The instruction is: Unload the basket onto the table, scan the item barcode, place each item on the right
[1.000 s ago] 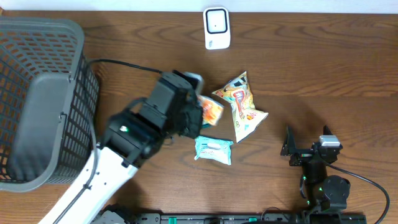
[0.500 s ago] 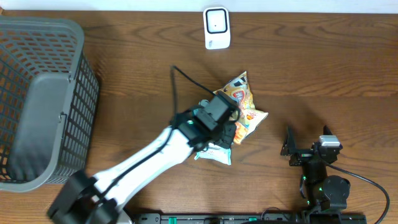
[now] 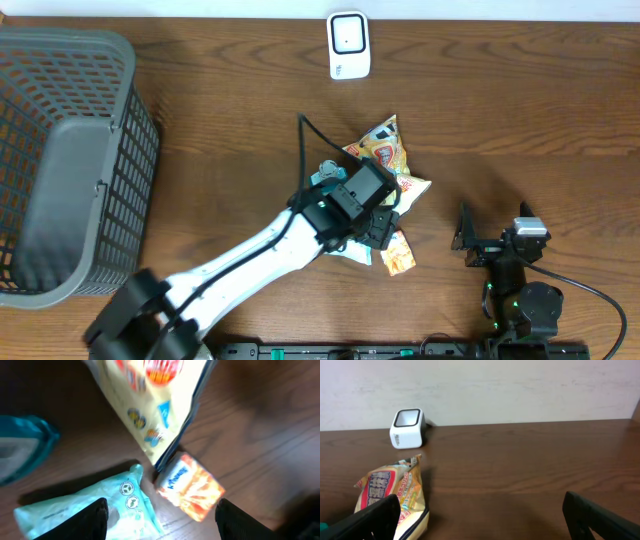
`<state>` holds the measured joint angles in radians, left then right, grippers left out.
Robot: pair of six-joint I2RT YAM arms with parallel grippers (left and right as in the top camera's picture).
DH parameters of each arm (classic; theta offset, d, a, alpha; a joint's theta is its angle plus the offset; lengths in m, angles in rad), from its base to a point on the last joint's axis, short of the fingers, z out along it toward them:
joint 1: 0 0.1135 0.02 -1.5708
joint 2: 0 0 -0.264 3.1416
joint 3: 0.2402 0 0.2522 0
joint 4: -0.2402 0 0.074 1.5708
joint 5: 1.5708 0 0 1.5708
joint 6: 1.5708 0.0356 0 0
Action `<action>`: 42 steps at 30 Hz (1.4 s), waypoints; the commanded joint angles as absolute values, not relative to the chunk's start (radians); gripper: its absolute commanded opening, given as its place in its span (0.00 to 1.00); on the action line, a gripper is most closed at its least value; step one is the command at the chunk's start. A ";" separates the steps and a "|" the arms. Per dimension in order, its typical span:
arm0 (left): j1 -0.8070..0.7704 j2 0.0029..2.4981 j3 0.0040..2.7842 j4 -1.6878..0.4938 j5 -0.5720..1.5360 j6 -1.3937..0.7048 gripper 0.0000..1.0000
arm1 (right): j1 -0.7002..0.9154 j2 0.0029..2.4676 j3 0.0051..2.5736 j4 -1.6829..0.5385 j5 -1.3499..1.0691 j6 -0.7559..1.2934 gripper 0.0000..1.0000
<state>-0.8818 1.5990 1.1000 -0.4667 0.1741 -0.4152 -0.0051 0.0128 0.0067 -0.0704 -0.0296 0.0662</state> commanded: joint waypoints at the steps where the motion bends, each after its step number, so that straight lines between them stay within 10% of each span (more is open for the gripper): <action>1: -0.883 1.454 1.098 -0.488 0.093 -0.413 0.69 | 0.002 0.012 0.006 -0.074 -0.032 0.055 0.99; 11: -0.876 1.050 1.110 -0.511 -0.461 -0.288 1.00 | 0.002 0.012 0.006 -0.074 -0.032 0.055 0.99; 27: -0.243 1.099 1.596 -0.334 -0.573 0.286 0.98 | 0.002 0.012 0.006 -0.074 -0.032 0.055 0.99; 42: -0.188 1.022 1.536 -0.358 -0.520 0.319 0.98 | 0.002 0.012 0.006 -0.074 -0.032 0.054 0.99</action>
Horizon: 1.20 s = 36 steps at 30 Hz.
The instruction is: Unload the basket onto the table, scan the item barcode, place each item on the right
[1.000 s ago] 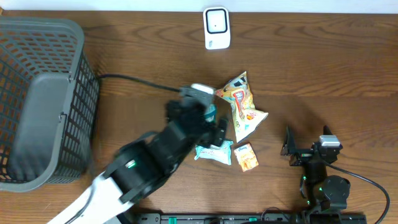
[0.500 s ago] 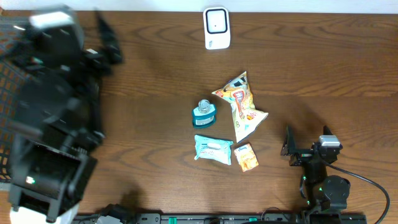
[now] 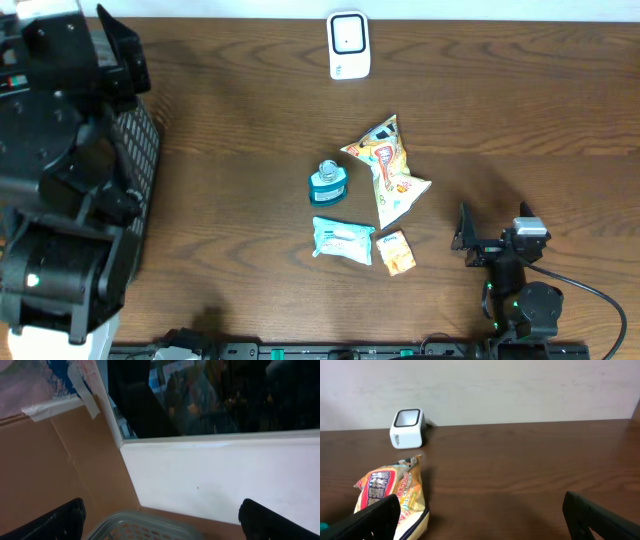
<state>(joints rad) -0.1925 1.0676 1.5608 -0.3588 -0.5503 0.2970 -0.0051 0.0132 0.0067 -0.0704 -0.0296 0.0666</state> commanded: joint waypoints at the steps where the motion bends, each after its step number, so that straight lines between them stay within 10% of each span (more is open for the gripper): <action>1: -0.188 0.997 1.517 -0.358 -0.505 0.319 0.98 | 0.002 0.012 0.006 -0.074 -0.032 0.054 0.99; 26: -0.188 0.336 1.203 -0.219 -0.165 0.321 0.98 | 0.002 0.012 0.006 -0.069 -0.049 0.066 0.99; 36: -0.188 0.251 1.203 -0.219 -0.165 0.321 0.98 | 0.002 0.012 0.006 -0.041 -0.627 0.957 0.99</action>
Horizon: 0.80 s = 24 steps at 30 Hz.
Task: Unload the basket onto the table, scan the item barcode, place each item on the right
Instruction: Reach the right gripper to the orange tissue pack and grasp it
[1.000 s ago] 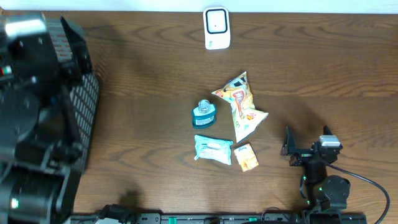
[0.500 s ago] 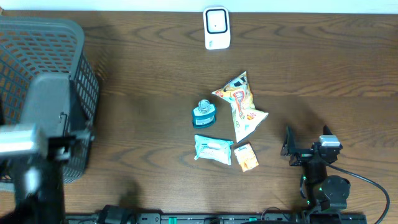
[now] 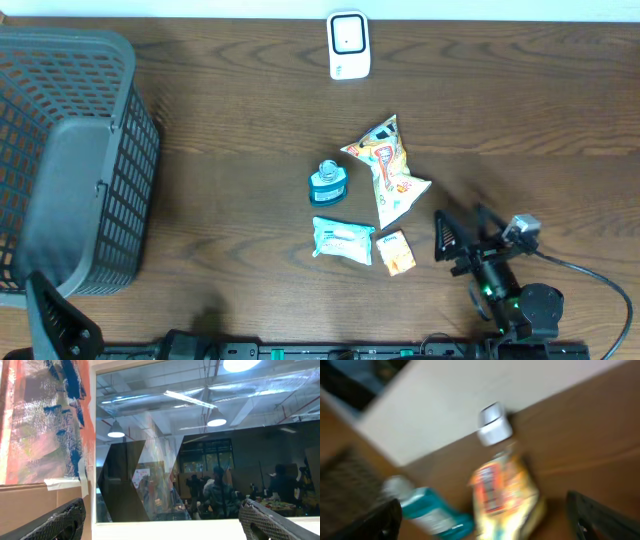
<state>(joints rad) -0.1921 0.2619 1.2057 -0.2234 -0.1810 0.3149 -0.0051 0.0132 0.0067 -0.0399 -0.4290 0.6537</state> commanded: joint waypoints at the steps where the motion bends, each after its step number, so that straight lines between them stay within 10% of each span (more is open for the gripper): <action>1: -0.188 0.251 1.203 -0.219 -0.165 0.322 0.98 | 0.002 0.012 0.006 -0.039 -0.643 0.998 0.99; 5: -0.184 0.233 1.203 -0.223 -0.165 0.350 0.98 | 0.002 0.012 0.006 -0.035 -0.763 1.190 0.99; 7: -0.160 0.192 1.203 -0.231 -0.165 0.370 0.98 | 0.002 0.013 0.006 -0.063 -0.802 1.078 0.22; 9: -0.137 0.155 1.203 -0.233 -0.165 0.369 0.98 | 0.002 0.015 0.006 -0.065 -0.843 1.028 0.05; 24: -0.055 0.035 1.204 -0.194 -0.164 0.362 0.98 | 0.002 0.561 0.006 -0.070 -0.891 0.793 0.01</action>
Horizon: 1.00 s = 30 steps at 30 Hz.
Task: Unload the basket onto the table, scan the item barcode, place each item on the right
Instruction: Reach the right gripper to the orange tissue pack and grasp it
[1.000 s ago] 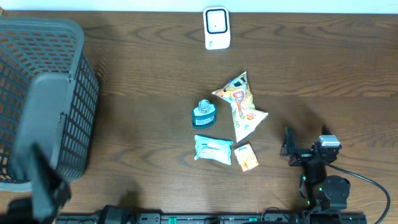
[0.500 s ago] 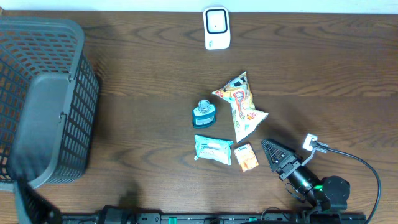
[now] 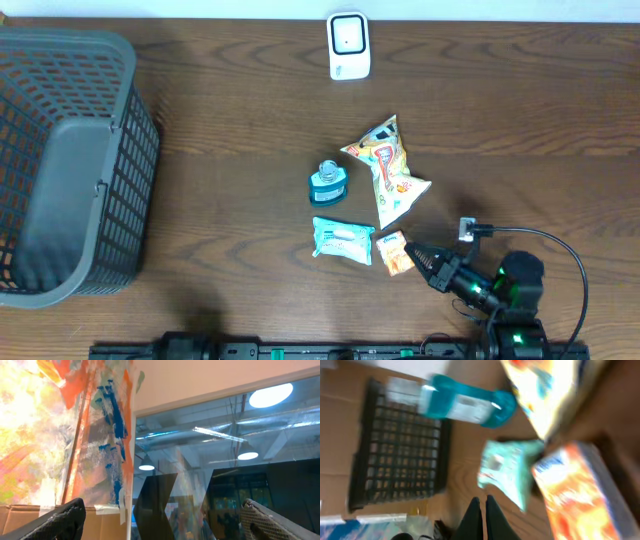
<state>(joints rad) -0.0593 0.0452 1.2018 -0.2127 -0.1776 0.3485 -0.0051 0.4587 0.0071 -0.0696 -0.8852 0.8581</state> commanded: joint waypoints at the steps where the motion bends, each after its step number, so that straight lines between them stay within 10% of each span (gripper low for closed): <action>1: -0.055 0.035 1.204 -0.187 -0.164 0.361 0.98 | 0.002 0.632 0.006 -0.056 -0.889 0.776 0.01; 15: -0.055 0.035 1.203 -0.196 -0.165 0.361 0.98 | 0.078 1.173 0.006 0.364 -0.796 0.720 0.01; 30: -0.027 0.003 1.207 -0.207 -0.164 0.361 0.98 | 0.065 1.247 0.060 0.192 -0.596 0.892 0.02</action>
